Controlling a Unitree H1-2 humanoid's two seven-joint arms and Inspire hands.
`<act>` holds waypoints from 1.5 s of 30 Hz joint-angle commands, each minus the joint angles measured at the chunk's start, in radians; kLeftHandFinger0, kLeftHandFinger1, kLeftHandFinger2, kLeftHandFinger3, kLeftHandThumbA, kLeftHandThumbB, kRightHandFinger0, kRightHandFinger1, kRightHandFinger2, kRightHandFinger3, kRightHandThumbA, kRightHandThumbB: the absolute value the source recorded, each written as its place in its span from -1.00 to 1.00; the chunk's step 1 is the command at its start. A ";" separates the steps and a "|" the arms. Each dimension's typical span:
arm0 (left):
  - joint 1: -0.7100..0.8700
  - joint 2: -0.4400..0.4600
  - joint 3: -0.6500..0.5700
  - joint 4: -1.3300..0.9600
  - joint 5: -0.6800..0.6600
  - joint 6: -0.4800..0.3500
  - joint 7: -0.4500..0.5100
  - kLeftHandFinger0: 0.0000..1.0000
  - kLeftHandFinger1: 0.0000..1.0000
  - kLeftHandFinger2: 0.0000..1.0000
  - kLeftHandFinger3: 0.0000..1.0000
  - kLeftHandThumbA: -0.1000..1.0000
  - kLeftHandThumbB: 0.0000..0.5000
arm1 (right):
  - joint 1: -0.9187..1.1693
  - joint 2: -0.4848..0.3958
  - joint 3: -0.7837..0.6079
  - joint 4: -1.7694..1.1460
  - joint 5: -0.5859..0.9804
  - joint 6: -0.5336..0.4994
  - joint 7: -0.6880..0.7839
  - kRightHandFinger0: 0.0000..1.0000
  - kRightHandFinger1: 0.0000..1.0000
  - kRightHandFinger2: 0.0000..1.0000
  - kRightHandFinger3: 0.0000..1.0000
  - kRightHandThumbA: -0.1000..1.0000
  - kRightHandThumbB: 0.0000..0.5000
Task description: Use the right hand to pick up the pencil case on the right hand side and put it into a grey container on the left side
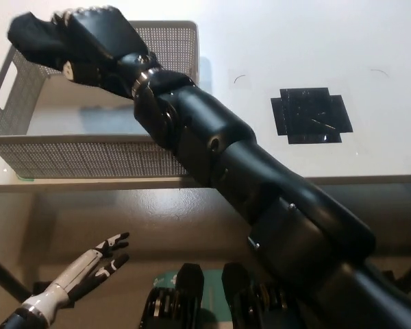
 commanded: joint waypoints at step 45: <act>-0.002 0.049 0.001 0.022 0.046 -0.031 0.003 1.00 0.99 0.99 1.00 1.00 0.35 | 0.989 -0.271 -0.080 -1.899 0.247 0.134 0.500 1.00 1.00 1.00 1.00 1.00 0.93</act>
